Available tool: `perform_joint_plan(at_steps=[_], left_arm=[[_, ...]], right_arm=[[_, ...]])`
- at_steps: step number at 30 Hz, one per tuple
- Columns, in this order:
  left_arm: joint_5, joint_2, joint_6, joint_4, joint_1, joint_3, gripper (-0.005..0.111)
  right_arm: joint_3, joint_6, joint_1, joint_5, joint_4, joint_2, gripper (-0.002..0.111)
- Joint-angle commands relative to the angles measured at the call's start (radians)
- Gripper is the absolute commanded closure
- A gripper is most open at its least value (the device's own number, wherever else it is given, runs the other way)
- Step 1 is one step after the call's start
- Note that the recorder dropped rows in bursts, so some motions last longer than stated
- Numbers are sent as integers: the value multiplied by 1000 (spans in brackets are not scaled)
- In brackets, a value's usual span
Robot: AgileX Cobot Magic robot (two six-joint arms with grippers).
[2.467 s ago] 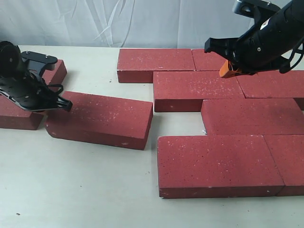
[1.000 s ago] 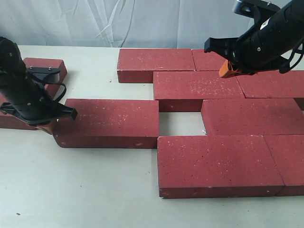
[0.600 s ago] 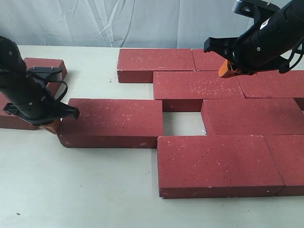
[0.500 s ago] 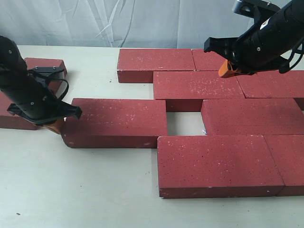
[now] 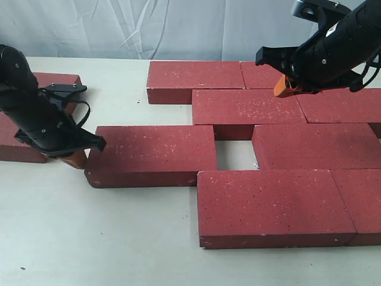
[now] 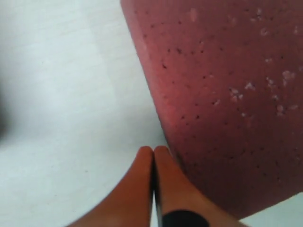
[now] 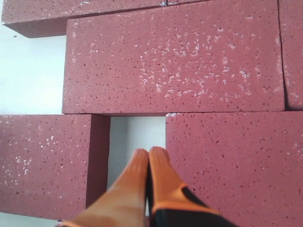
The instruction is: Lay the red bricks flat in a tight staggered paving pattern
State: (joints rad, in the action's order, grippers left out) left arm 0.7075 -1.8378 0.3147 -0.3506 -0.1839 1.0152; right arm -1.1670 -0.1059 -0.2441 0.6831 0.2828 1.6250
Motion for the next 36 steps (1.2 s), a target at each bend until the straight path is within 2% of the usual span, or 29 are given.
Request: perform_joint_plan(at_steps=[1, 5, 16, 26, 28, 32, 36], left_arm=[[-35, -1, -84, 89, 5, 1, 107], [-63, -1, -69, 46, -9, 1, 107], [-114, -20, -65, -3, -149, 1, 107], [-175, -64, -12, -79, -222, 1, 107], [-192, -74, 30, -116, -228, 1, 107], [-188, -76, 237, -316, -228, 1, 107], [-187, -76, 253, -332, -228, 1, 107]], right_arm=[[-5, 7, 5, -8, -2, -9, 109], [-5, 7, 5, -8, -2, -9, 109], [-5, 7, 5, -8, -2, -9, 109], [-5, 7, 5, -8, -2, -9, 109], [-5, 7, 5, -8, -2, -9, 109], [-5, 7, 5, -8, -2, -9, 109], [-5, 7, 5, -8, -2, -9, 109]])
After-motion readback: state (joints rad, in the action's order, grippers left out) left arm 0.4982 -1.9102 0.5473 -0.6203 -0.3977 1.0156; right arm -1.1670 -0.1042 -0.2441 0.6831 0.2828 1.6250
